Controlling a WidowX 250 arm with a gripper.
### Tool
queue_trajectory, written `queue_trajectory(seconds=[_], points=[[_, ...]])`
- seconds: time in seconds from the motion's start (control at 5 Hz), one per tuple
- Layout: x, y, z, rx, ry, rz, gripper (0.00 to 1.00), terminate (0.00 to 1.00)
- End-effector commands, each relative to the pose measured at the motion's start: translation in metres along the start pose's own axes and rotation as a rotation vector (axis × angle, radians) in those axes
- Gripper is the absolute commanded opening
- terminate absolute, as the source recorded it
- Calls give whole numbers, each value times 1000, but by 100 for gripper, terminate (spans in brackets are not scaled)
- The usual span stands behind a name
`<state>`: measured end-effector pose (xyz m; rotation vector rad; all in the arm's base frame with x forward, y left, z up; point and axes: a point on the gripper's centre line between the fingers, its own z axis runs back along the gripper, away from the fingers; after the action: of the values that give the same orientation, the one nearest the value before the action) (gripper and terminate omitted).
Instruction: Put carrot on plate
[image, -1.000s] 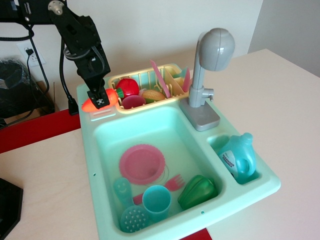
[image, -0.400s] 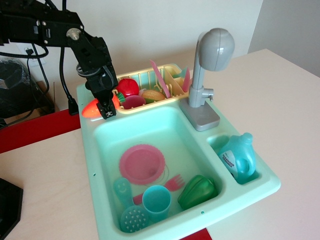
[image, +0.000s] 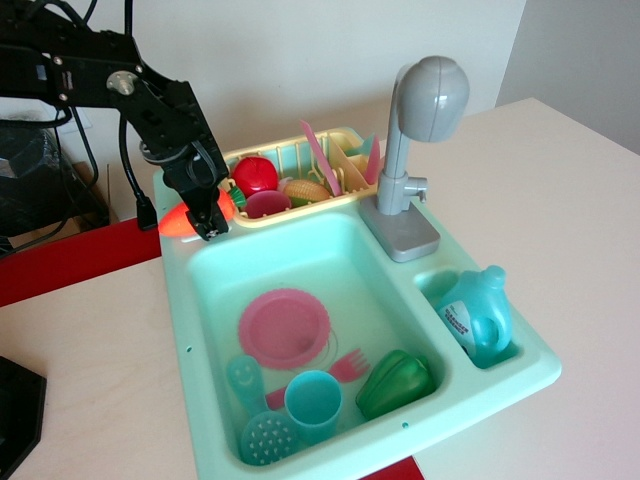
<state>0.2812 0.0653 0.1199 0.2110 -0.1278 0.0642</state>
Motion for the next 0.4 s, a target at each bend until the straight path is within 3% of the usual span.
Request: queue_trajectory(seconds=[0.0, 0.2], points=[[17, -10, 41, -6, -155, -21, 0, 0], [41, -19, 76, -11, -256, -32, 0, 0]])
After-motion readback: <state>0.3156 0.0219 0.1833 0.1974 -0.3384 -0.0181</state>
